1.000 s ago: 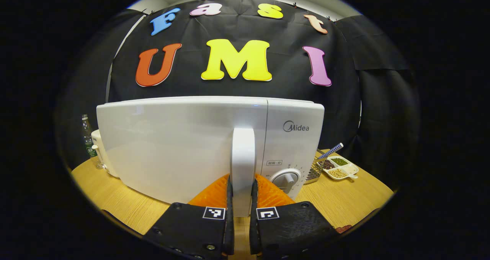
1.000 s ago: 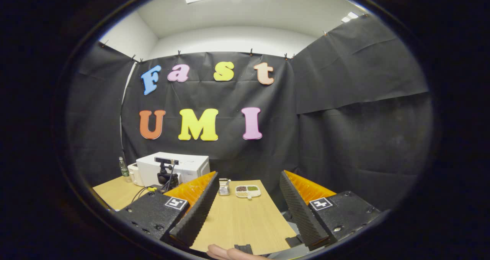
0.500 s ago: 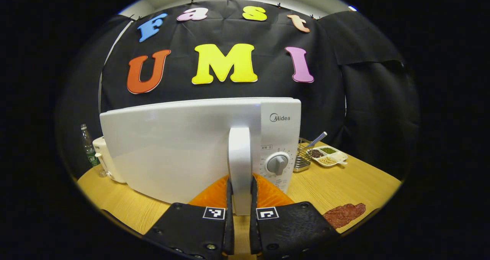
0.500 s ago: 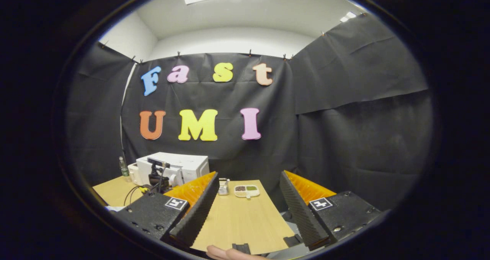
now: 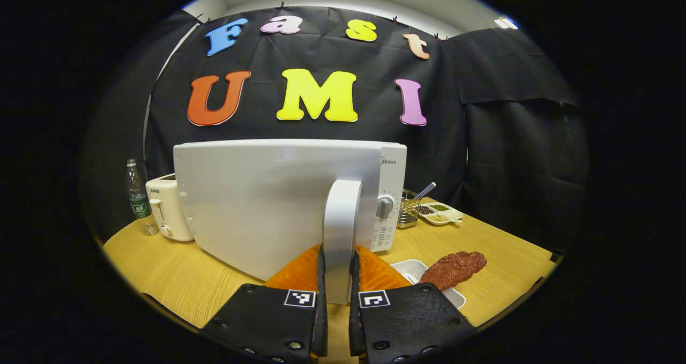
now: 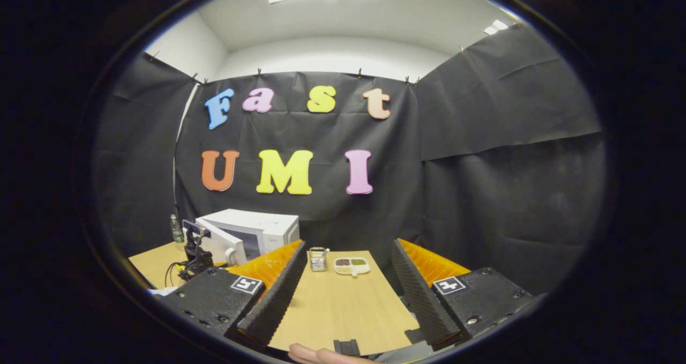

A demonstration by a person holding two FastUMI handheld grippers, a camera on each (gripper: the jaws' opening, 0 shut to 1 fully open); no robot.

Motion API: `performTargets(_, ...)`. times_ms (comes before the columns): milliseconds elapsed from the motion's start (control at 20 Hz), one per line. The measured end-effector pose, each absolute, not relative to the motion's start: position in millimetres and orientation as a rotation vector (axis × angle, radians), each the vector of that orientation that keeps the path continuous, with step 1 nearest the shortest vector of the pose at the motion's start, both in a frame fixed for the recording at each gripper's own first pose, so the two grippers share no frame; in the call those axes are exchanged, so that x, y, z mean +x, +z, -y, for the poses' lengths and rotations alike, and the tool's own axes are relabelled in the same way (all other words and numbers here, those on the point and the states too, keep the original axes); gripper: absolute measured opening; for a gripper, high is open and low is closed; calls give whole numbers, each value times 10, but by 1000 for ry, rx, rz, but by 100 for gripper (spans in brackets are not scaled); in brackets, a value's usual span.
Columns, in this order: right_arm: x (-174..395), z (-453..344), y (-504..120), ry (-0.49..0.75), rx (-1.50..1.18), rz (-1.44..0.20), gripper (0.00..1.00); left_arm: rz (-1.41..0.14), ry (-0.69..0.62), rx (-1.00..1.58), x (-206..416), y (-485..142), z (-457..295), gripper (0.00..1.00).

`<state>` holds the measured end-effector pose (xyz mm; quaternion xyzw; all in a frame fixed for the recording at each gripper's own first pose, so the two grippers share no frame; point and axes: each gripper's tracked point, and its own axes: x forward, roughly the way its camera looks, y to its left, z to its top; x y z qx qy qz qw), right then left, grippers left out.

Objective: Open the microwave oven with the left hand, put the food in, and close the microwave oven.

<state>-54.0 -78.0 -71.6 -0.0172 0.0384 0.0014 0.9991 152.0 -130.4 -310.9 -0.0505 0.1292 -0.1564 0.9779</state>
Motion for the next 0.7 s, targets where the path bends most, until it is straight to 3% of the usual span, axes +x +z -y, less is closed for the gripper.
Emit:
performTargets(100,-547,655,-721,23,-44,-73,95,-256,-333,-90,1324,-3117,1143,15)
performTargets(150,-548,595,-737,33,-49,-74,100,-248,-333,-86,1227,-3101,1024,16)
performTargets(250,-563,462,-767,58,-58,-79,100,-227,-276,-98,1044,-3080,673,24)
performTargets(300,-572,391,-788,73,-63,-84,95,-233,-236,-98,937,-3106,446,29)
performTargets(500,-565,146,-880,115,-83,-99,100,-234,-125,-97,603,-3132,-333,96)
performTargets(700,-532,-106,-962,144,-101,-120,100,-229,-68,-35,316,-3058,-872,94)
